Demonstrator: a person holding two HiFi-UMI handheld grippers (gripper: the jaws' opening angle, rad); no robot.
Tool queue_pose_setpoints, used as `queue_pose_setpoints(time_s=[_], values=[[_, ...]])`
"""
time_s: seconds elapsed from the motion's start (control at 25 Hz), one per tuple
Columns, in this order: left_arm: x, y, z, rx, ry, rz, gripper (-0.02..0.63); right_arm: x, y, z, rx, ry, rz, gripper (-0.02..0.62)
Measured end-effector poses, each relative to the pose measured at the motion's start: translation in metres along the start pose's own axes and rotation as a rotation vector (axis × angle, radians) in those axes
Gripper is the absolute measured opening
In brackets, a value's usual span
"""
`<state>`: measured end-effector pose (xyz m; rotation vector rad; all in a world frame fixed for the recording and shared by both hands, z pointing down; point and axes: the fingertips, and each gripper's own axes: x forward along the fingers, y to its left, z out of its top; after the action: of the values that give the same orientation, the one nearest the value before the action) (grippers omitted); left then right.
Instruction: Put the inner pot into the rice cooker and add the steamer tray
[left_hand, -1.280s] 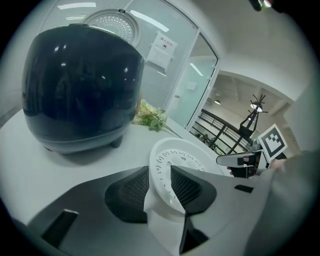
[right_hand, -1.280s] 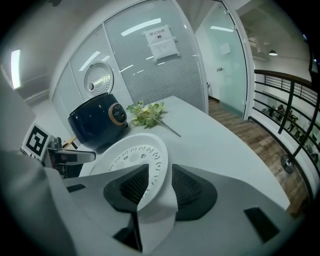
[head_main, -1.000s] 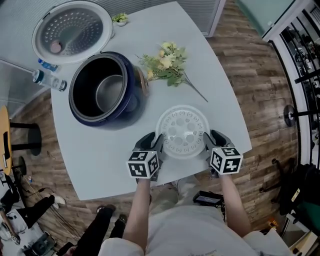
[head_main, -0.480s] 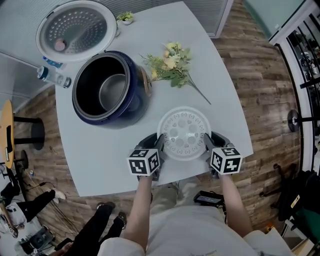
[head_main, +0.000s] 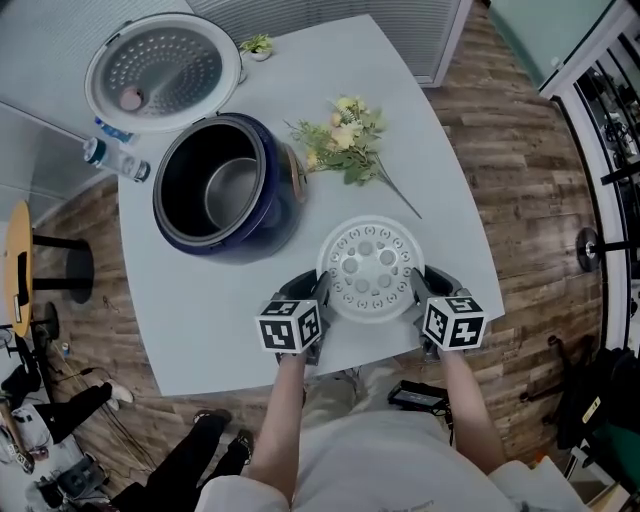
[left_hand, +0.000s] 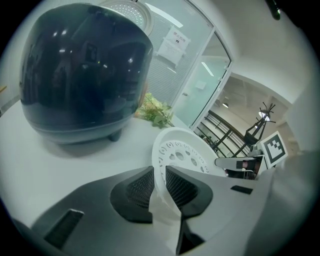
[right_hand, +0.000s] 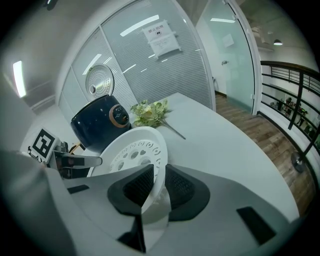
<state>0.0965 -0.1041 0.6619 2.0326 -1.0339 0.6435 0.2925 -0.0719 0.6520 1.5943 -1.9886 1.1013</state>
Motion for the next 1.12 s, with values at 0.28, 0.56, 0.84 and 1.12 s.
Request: queue_pose_setpoints(time_s=[0.28,0.56,0.84,1.12], values=[[-0.009,-0.009,0.021,0.025,-0.026,-0.010,0.069,-0.011,0.002,0.024,0.013,-0.047,0.004,0.077],[-0.021,-0.016,0.045,0.047,-0.064,-0.008,0.065,-0.024,0.007,0.050,0.019,-0.098,0.025,0.069],[-0.047,-0.026,0.065,0.061,-0.123,-0.002,0.061,-0.042,0.020,0.069,0.037,-0.144,0.055,0.064],[-0.067,-0.035,0.088,0.074,-0.194,0.001,0.058,-0.059,0.030,0.089,0.049,-0.192,0.090,0.063]])
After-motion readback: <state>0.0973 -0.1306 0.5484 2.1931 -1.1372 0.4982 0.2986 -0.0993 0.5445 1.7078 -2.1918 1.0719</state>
